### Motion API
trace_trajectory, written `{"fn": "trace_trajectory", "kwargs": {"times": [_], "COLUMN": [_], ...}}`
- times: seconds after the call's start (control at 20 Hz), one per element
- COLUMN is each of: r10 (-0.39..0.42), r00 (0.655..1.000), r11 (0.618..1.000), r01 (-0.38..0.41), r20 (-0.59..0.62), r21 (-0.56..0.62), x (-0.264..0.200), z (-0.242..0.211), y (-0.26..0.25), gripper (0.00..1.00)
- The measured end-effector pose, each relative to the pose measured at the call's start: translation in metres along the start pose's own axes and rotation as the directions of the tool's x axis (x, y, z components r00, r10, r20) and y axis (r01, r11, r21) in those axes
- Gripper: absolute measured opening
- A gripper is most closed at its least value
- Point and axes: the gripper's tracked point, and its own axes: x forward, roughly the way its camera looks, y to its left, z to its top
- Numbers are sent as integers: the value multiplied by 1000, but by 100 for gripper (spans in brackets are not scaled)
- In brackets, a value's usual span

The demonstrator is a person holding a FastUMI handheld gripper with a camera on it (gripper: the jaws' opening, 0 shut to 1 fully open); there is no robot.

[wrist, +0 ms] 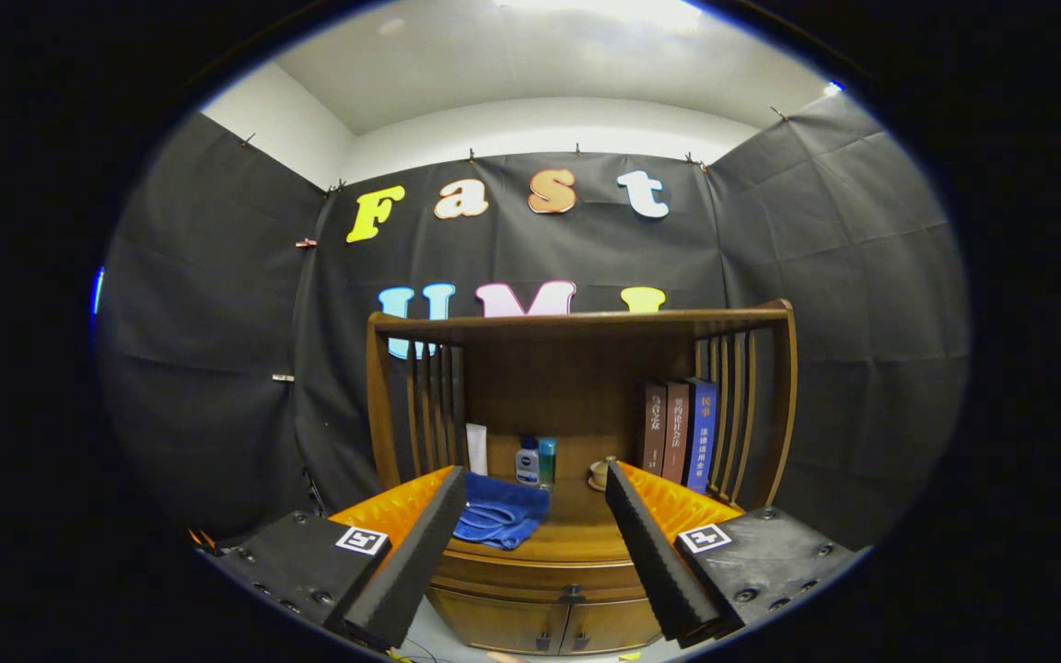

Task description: Pull open the drawer, take out the items inside it, and place them on the countertop above the cabinet.

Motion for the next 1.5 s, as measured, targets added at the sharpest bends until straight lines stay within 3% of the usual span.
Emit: {"fn": "trace_trajectory", "kwargs": {"times": [0.3, 0.55, 0.9, 1.1, 1.2, 1.45, 1.5], "r10": [-86, -108, -116, -140, -152, -174, -175], "r00": [984, 955, 888, 858, 844, 809, 808], "r11": [996, 994, 993, 990, 988, 984, 983], "r01": [84, 96, 104, 133, 145, 171, 172], "r20": [-159, -275, -444, -494, -514, -561, -563], "r21": [-20, -57, -51, -51, -54, -58, -59], "x": [31, 53, 80, 90, 92, 102, 98], "z": [-97, -177, -279, -308, -319, -343, -339], "y": [-30, -41, -39, -44, -46, -55, -56], "gripper": [99, 99, 100, 100, 97, 54, 53]}}
